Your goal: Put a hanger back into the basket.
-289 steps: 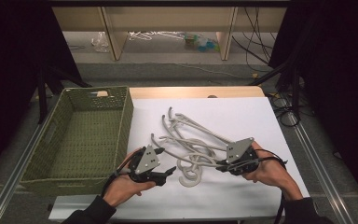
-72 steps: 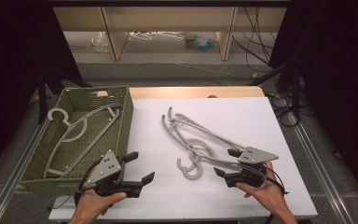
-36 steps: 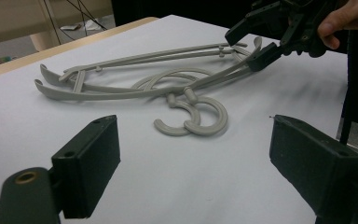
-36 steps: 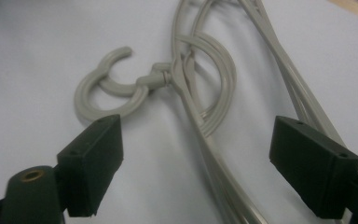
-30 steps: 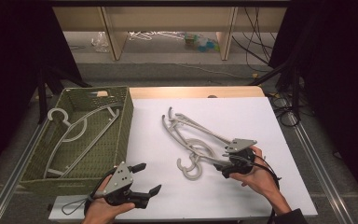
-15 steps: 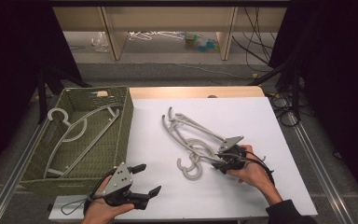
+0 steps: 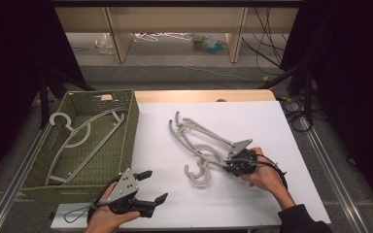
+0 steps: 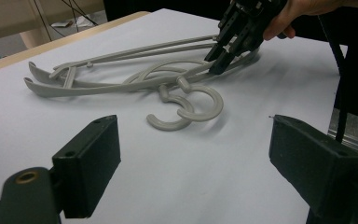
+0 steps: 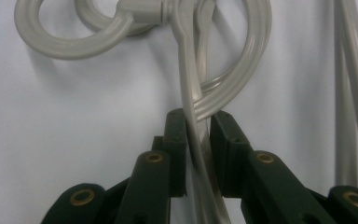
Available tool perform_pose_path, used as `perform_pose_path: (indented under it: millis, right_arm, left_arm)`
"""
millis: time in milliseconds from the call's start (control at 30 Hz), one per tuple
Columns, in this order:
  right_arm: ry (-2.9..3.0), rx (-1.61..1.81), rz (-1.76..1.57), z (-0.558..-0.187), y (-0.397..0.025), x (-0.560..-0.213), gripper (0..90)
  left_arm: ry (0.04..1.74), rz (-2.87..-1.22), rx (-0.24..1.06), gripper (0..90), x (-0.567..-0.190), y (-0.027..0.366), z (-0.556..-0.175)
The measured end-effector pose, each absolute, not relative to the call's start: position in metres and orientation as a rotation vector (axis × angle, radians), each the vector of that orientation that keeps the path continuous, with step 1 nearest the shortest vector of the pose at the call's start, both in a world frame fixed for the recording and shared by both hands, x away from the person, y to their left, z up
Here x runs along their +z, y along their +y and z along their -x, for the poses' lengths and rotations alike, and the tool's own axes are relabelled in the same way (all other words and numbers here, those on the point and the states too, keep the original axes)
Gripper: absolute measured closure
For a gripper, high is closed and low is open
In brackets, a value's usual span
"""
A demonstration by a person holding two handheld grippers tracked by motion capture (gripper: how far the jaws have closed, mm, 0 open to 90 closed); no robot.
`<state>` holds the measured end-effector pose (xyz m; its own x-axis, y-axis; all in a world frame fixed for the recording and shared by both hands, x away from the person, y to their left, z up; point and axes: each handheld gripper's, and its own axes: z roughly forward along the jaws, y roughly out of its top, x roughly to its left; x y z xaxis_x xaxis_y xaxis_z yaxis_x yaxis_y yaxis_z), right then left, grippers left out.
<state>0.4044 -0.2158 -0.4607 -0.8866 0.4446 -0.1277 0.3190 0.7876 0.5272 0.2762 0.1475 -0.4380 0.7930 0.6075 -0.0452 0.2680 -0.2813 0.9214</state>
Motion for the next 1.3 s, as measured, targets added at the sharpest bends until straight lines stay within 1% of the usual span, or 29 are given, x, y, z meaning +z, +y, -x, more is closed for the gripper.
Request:
perform_pose_path:
  millis: [167, 200, 233, 300, 367, 400, 433, 467, 567, 633, 700, 733, 800, 867, 933, 1000, 1067, 1100, 1167, 1300]
  right_arm:
    - [2.739, 0.754, -0.512, -0.400, -0.220, -0.447, 79.3]
    - [2.736, 0.765, -0.503, -0.399, -0.220, -0.445, 79.9]
    - [2.747, 0.770, -0.476, -0.395, -0.222, -0.441, 80.9]
    - [2.753, 0.778, -0.453, -0.394, -0.224, -0.438, 81.3]
    - [2.756, 0.793, -0.425, -0.389, -0.227, -0.433, 81.7]
    - [2.771, 0.798, -0.386, -0.384, -0.229, -0.429, 81.7]
    - [2.771, 0.798, -0.386, -0.384, -0.229, -0.429, 81.7]
    - [2.783, 0.813, -0.348, -0.379, -0.231, -0.427, 81.8]
    - [2.801, 0.818, -0.314, -0.373, -0.231, -0.425, 81.8]
    - [2.816, 0.830, -0.276, -0.367, -0.231, -0.423, 81.8]
    - [2.824, 0.832, -0.262, -0.365, -0.231, -0.423, 81.8]
    - [2.833, 0.838, -0.235, -0.363, -0.230, -0.423, 81.8]
    - [2.845, 0.844, -0.225, -0.360, -0.230, -0.421, 81.9]
    - [2.847, 0.860, -0.203, -0.358, -0.229, -0.420, 81.9]
    - [2.868, 0.873, -0.155, -0.355, -0.229, -0.418, 81.9]
    - [2.873, 0.875, -0.151, -0.354, -0.229, -0.418, 81.9]
    - [2.878, 0.864, -0.138, -0.353, -0.227, -0.418, 81.9]
    - [2.881, 0.863, -0.131, -0.351, -0.227, -0.417, 81.9]
    - [2.881, 0.868, -0.119, -0.351, -0.226, -0.416, 81.9]
    - [2.881, 0.866, -0.101, -0.351, -0.224, -0.416, 81.9]
  left_arm:
    - [0.674, -1.890, 0.395, 17.6, -0.439, 0.144, -0.280]
    - [0.671, -1.888, 0.398, 18.4, -0.439, 0.143, -0.281]
    - [0.652, -1.907, 0.414, 21.2, -0.439, 0.141, -0.284]
    - [0.656, -1.911, 0.411, 21.9, -0.439, 0.138, -0.285]
    - [0.645, -1.923, 0.436, 25.6, -0.438, 0.136, -0.289]
    - [0.619, -1.941, 0.509, 26.6, -0.437, 0.132, -0.296]
    - [0.619, -1.941, 0.509, 28.2, -0.437, 0.132, -0.296]
    - [0.617, -1.973, 0.564, 29.2, -0.436, 0.127, -0.303]
    - [0.612, -2.002, 0.555, 28.9, -0.437, 0.120, -0.310]
    - [0.577, -2.034, 0.598, 29.7, -0.436, 0.109, -0.317]
    - [0.566, -2.049, 0.611, 30.0, -0.436, 0.103, -0.321]
    - [0.585, -2.076, 0.623, 29.9, -0.436, 0.099, -0.324]
    - [0.626, -2.104, 0.598, 29.2, -0.438, 0.092, -0.328]
    - [0.569, -2.130, 0.593, 30.0, -0.441, 0.085, -0.330]
    - [0.510, -2.176, 0.637, 30.4, -0.444, 0.078, -0.332]
    - [0.489, -2.192, 0.646, 30.0, -0.445, 0.076, -0.333]
    - [0.479, -2.217, 0.592, 30.7, -0.447, 0.072, -0.335]
    - [0.451, -2.230, 0.592, 32.3, -0.449, 0.069, -0.335]
    - [0.384, -2.253, 0.597, 32.7, -0.450, 0.065, -0.338]
    - [0.346, -2.268, 0.588, 35.9, -0.450, 0.063, -0.343]
